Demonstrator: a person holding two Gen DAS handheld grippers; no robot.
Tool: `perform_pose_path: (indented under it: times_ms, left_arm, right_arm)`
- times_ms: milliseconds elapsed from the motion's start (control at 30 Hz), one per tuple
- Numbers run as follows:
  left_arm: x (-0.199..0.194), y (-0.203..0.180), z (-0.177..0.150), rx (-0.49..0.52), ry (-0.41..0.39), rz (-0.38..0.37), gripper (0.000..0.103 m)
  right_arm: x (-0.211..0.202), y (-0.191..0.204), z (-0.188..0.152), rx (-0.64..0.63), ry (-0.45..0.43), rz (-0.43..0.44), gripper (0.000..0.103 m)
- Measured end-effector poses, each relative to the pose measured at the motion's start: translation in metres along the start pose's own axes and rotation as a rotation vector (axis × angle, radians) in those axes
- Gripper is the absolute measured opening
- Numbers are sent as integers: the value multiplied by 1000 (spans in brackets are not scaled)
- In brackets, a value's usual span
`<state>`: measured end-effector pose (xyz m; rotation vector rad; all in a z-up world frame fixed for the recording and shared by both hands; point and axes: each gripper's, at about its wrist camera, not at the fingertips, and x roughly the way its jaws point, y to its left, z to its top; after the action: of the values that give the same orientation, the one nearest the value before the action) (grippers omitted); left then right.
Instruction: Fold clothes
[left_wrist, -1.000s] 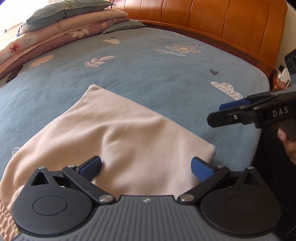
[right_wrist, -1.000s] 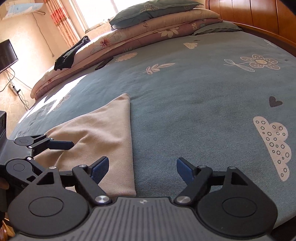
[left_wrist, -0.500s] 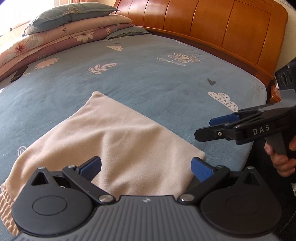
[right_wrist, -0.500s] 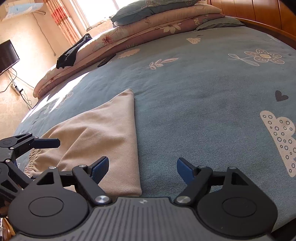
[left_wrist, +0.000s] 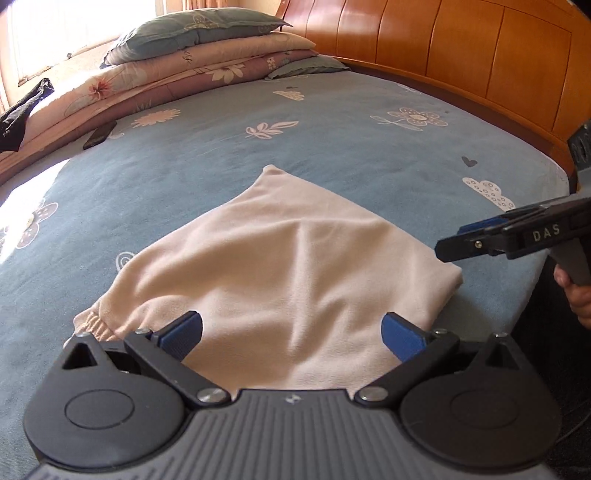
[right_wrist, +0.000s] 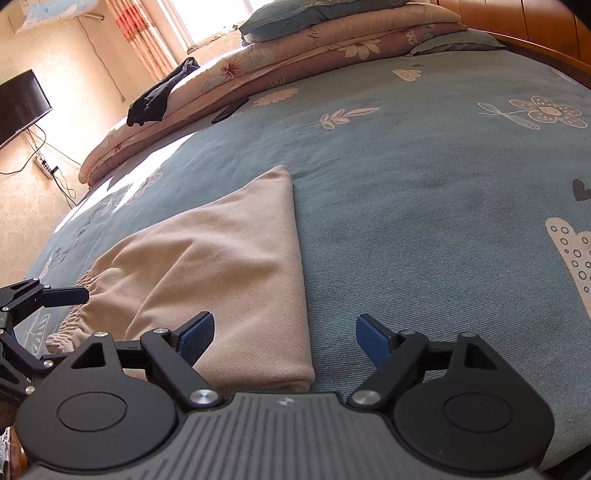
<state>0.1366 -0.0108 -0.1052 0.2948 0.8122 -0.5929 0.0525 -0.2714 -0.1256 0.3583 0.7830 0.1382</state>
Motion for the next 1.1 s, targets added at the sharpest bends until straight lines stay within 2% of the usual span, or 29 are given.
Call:
perform_pose_path:
  times_ms: [100, 200, 267, 367, 433, 533, 633, 833, 1100]
  left_arm:
    - [4, 7, -14, -16, 20, 47, 102]
    - [-9, 7, -28, 17, 25, 83, 102]
    - [-19, 11, -28, -5, 27, 94, 102]
    - [-40, 18, -21, -52, -53, 65, 102]
    - [-40, 19, -17, -64, -61, 62, 102]
    - [-27, 20, -17, -75, -20, 75, 102]
    - [-10, 27, -24, -137, 40, 72, 102]
    - [-8, 30, -25, -142, 50, 67, 102]
    - [-9, 38, -28, -169, 42, 38, 102]
  right_arm:
    - [-6, 7, 1, -36, -14, -13, 88]
    - [-7, 8, 3, -44, -17, -18, 90]
    - [-4, 11, 4, -48, -8, -12, 90]
    - [-1, 20, 5, -81, 4, 0, 90]
    - [1, 27, 7, -105, 7, 8, 90]
    - [2, 37, 8, -133, 13, 23, 90]
    - [5, 44, 7, -157, 31, 40, 92]
    - [20, 43, 0, -152, 96, 51, 93]
    - [26, 43, -5, -147, 113, 71, 103]
